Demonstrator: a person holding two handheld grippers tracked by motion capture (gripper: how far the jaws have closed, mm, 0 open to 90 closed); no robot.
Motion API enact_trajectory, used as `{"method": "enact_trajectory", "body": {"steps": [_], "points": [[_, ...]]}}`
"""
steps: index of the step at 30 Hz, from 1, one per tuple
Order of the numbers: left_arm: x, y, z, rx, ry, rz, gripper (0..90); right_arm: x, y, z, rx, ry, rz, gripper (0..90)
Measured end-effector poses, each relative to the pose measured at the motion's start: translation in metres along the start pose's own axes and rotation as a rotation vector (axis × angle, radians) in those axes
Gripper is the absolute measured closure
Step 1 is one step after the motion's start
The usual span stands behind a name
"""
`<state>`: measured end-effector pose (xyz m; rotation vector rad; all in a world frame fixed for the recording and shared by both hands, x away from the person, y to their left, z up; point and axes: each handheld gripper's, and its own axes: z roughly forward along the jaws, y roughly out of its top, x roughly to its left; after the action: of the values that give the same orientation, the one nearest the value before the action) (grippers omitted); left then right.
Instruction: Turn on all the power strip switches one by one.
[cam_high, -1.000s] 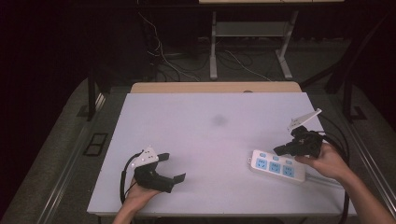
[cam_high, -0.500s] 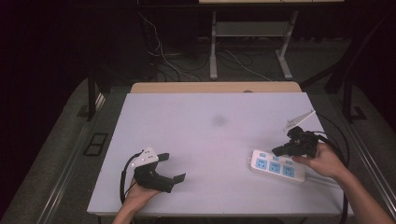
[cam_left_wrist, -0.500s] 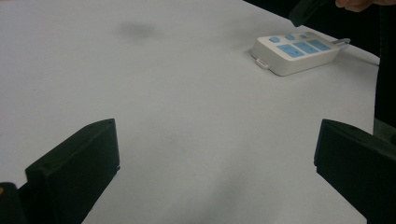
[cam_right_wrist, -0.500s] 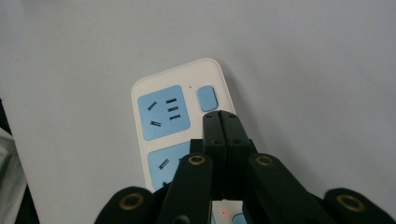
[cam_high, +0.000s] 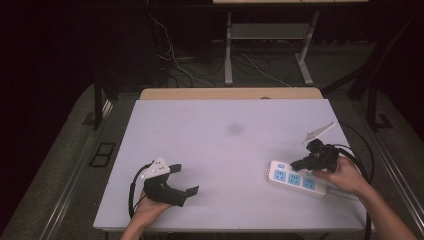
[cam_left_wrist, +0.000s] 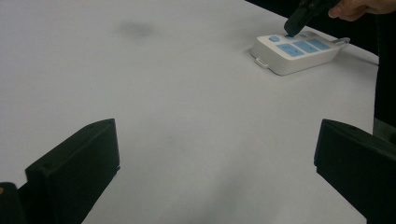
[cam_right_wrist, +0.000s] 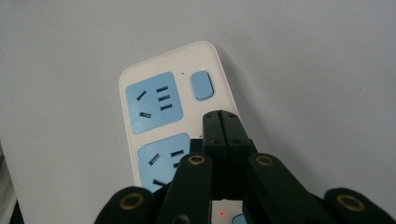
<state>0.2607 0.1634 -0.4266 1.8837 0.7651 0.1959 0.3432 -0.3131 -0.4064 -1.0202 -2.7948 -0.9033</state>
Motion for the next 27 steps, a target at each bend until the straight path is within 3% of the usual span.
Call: {"method": "enact_trajectory", "body": {"steps": [7,17,22,27], "points": [[-0.0002,-0.0001,0.0005,0.005,-0.001,0.002,0.0,0.0011,-0.0021,0.0005,-0.012,-0.013,-0.005,90.0],[-0.0003,-0.0004,0.0011,0.008,0.001,0.001,0.0,-0.0012,-0.0031,0.0016,-0.011,0.001,0.001,90.0],[-0.0012,-0.0006,0.0018,0.009,0.001,0.003,0.0,-0.0021,-0.0068,0.0026,-0.036,0.006,0.003,90.0],[-0.0022,-0.0010,0.0031,0.013,-0.002,0.004,0.0,-0.0001,-0.0086,0.0017,-0.026,-0.016,-0.013,90.0]]}}
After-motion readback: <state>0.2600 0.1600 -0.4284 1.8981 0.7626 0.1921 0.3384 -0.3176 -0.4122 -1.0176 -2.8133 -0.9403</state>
